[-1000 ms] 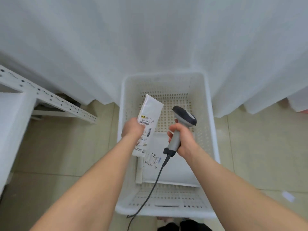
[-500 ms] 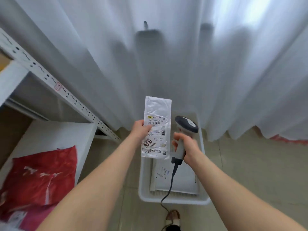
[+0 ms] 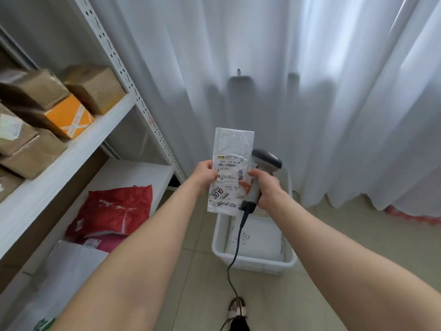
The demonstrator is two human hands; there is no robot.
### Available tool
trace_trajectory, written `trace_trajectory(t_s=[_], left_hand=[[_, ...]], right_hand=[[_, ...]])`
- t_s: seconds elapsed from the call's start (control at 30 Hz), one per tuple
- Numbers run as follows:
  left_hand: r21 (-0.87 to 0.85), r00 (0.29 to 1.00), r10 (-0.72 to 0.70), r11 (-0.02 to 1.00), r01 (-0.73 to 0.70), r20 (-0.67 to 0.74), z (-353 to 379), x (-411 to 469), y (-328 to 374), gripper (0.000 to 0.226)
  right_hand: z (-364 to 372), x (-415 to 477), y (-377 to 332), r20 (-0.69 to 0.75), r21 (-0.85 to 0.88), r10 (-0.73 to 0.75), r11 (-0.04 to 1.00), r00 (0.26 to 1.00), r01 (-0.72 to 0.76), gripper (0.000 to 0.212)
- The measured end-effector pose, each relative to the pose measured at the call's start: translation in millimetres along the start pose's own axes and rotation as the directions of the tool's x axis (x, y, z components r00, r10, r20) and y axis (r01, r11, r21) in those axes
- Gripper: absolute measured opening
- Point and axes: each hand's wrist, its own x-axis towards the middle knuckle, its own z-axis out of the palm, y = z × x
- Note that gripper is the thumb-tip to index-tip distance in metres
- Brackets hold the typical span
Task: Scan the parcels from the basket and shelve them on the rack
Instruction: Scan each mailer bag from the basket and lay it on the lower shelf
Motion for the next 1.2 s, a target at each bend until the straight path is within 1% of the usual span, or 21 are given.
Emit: trace_trajectory(t_s=[0.1,0.13,0.23,0.3,0.37,0.47,0.53,0.6,0.67,0.73,0.8,0.9,0.97,1.07,1.2], left_hand=[[-0.032,1.000,-0.027,0.999,0.027,0.016,-13,-28,-1,0.036],[-0.033,0.999,-0.036,0.999,0.038,0.037,-19,-36,-3,0.035],[-0.018,0.987,-0.072,0.997,0.076,0.144,-36,-58,-10,0.020],[0.007,0.982,-0.083,0.996,0.083,0.170,-43,-64,-19,0.015],[0.008,0.990,-0.063,0.998,0.062,0.127,-48,-68,-21,0.011],[-0.046,0.999,-0.021,0.999,0.022,0.025,-55,-71,-21,0.010],[-0.059,1.000,0.003,0.998,-0.003,0.003,-60,-71,-22,0.010],[-0.068,1.000,0.018,0.998,-0.020,-0.022,-63,-70,-23,0.008],[-0.060,0.995,0.039,0.997,-0.045,-0.094,-66,-69,-24,0.005],[-0.025,0.985,0.053,0.998,-0.058,-0.166,-69,-66,-26,0.013],[-0.002,0.976,0.051,0.999,-0.052,-0.214,-72,-63,-26,0.013],[0.039,0.962,0.048,0.998,-0.039,-0.267,-75,-57,-26,0.010],[0.069,0.958,0.044,0.997,-0.025,-0.283,-76,-54,-26,0.012],[0.096,0.952,0.055,0.995,-0.027,-0.301,-75,-52,-24,0.009],[0.139,0.943,0.059,0.990,-0.013,-0.326,-79,-50,-21,0.010]], right_hand=[[6,-27,7,-0.037,0.000,-0.024,1.000,0.999,0.024,0.020],[9,-34,9,-0.039,0.003,-0.028,1.000,0.999,0.028,0.024],[16,-51,12,-0.022,0.046,-0.013,0.999,1.000,0.014,0.035],[21,-59,15,-0.021,0.063,-0.025,0.998,0.999,0.027,0.037],[27,-65,17,-0.029,0.051,-0.039,0.998,0.999,0.040,0.034],[35,-69,24,-0.024,0.028,-0.060,0.998,0.998,0.061,0.028],[38,-73,28,-0.035,0.011,-0.069,0.997,0.997,0.070,0.026],[40,-77,30,-0.055,-0.019,-0.098,0.995,0.994,0.097,0.028],[40,-79,31,-0.059,-0.051,-0.137,0.990,0.989,0.135,0.031],[40,-84,32,-0.054,-0.075,-0.161,0.985,0.985,0.157,0.029],[42,-90,33,-0.025,-0.086,-0.181,0.980,0.983,0.179,0.023],[46,-101,36,0.042,-0.134,-0.200,0.970,0.979,0.203,0.010],[48,-106,39,0.088,-0.196,-0.205,0.956,0.975,0.219,0.009],[54,-112,41,0.145,-0.282,-0.211,0.928,0.967,0.245,0.013],[61,-116,44,0.170,-0.334,-0.211,0.907,0.963,0.257,0.009]])
